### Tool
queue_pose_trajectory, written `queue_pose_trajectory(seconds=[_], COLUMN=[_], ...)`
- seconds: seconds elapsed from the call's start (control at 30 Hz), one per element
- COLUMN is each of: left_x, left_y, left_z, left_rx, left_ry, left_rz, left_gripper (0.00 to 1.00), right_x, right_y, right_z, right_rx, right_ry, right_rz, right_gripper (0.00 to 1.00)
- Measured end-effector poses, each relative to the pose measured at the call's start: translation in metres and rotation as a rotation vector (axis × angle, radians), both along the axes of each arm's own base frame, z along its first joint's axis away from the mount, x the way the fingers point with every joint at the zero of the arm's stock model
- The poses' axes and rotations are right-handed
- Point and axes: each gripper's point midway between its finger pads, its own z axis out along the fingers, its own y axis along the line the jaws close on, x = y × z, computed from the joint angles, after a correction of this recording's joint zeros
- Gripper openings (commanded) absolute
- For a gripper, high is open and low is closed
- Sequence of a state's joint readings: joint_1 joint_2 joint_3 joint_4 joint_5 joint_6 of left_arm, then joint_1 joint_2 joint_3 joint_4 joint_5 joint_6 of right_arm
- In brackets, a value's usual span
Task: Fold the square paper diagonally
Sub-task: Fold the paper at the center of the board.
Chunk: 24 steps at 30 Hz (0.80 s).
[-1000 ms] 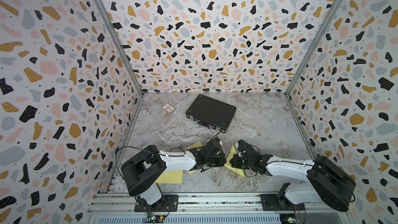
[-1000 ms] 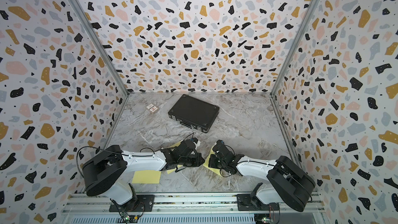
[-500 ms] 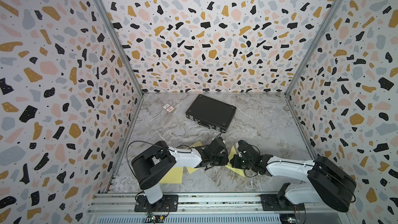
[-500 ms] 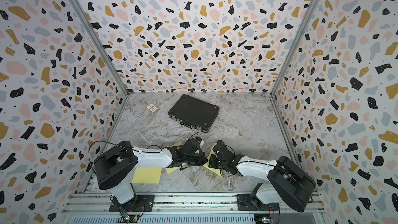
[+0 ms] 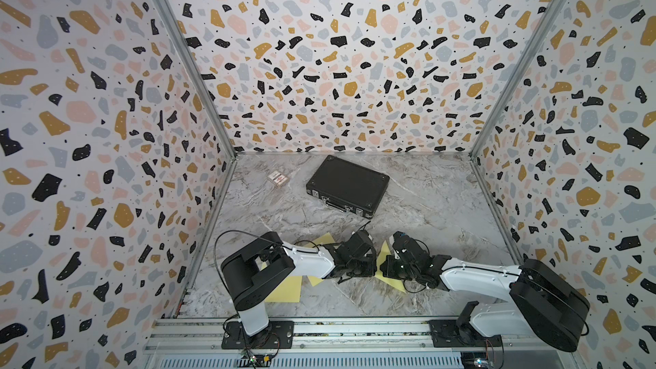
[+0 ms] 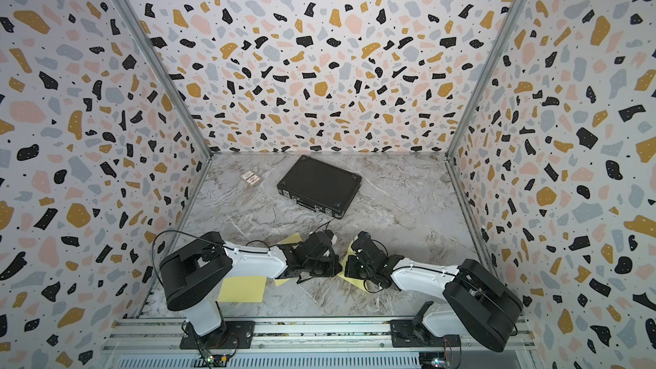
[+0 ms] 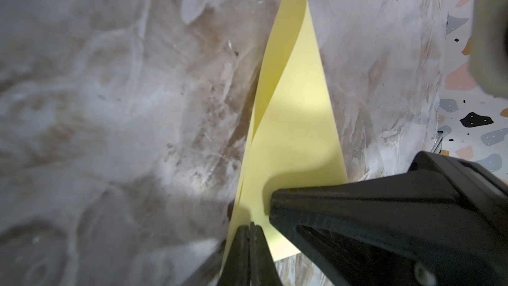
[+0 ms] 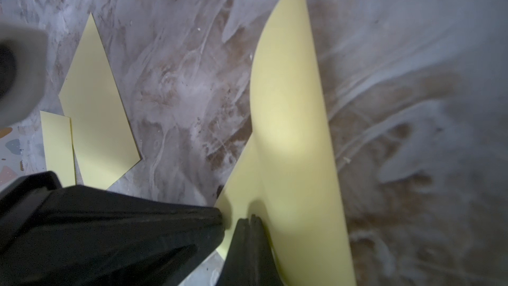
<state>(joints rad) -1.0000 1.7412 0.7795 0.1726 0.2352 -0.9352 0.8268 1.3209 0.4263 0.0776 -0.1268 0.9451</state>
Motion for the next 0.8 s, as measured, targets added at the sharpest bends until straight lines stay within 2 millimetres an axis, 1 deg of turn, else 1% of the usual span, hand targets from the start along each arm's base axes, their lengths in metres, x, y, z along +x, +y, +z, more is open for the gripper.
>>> queue_pose_trajectory(seconds=[0.8], left_x=[-0.0057], left_y=[-0.004], left_z=[0.0016], left_rx=[-0.009], left_ry=[0.006], left_rz=[-0.024], left_gripper=[0.09], right_x=[-0.0007], right_y=[0.0004], right_z=[0.0], right_rx=[0.002], right_ry=[0.003], right_rz=[0.003], right_gripper=[0.0])
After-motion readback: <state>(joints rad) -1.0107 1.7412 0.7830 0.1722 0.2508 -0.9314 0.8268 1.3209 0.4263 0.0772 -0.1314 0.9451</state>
